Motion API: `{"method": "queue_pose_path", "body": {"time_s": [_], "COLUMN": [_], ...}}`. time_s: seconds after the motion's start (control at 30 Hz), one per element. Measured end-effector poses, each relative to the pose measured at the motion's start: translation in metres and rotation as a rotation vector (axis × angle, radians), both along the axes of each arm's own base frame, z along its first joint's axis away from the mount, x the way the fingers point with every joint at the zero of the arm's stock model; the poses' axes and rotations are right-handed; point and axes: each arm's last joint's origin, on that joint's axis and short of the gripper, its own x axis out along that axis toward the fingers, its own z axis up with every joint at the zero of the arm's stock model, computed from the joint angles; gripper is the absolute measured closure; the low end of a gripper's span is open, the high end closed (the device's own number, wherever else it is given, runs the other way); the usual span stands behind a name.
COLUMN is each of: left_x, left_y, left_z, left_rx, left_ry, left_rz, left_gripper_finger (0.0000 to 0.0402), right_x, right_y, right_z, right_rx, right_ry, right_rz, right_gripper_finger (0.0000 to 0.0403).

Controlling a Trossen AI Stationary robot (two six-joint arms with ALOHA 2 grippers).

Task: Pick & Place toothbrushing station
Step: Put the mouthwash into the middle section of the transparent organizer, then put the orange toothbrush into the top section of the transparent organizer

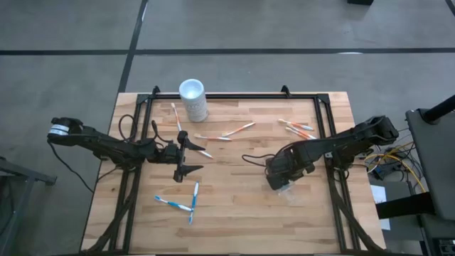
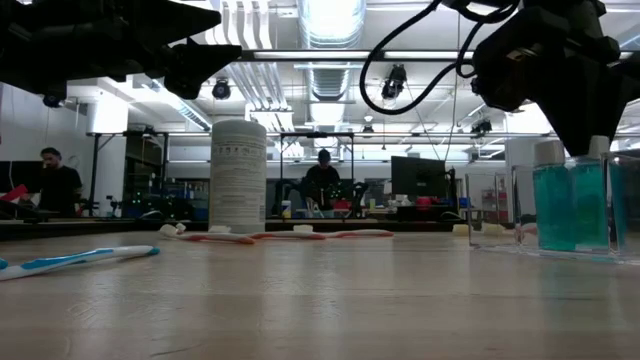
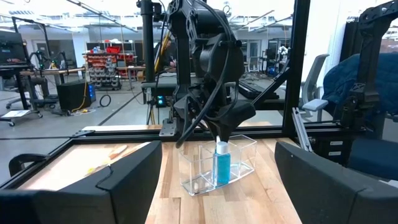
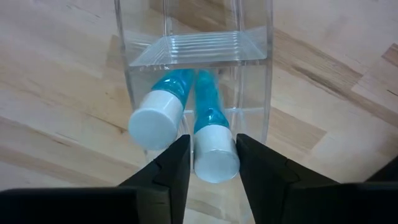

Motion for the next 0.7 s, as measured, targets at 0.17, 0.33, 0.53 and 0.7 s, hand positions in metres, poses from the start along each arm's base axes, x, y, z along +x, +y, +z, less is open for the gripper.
{"method": "queue_pose_path", "body": {"time_s": [0.17,0.33,0.53,0.7], "left_x": [0.0000,0.0001,0.0003,0.0005], "left_y": [0.0000,0.0000,-0.0001,-0.0001], "left_z": [-0.0001,-0.0010,-0.0025,-0.0038], "left_rx": [0.000,0.001,0.003,0.005], "left_ry": [0.001,0.010,0.026,0.040], "left_rz": [0.000,0.000,-0.001,0.000], "left_gripper_finger": [0.0083,0.0083,0.0083,0.0083], "right_x": [-0.0001,-0.0001,-0.0001,-0.0001], "right_y": [0.0000,0.0001,0.0001,0.0000], "right_z": [0.0000,0.0000,0.0000,0.0000], "right_rx": [0.001,0.004,0.004,0.004], "right_ry": [0.001,0.002,0.002,0.003], "right_rz": [-0.001,-0.003,-0.003,-0.004], "right_gripper_finger": [0.0261,0.0246,0.0225,0.0216]}}
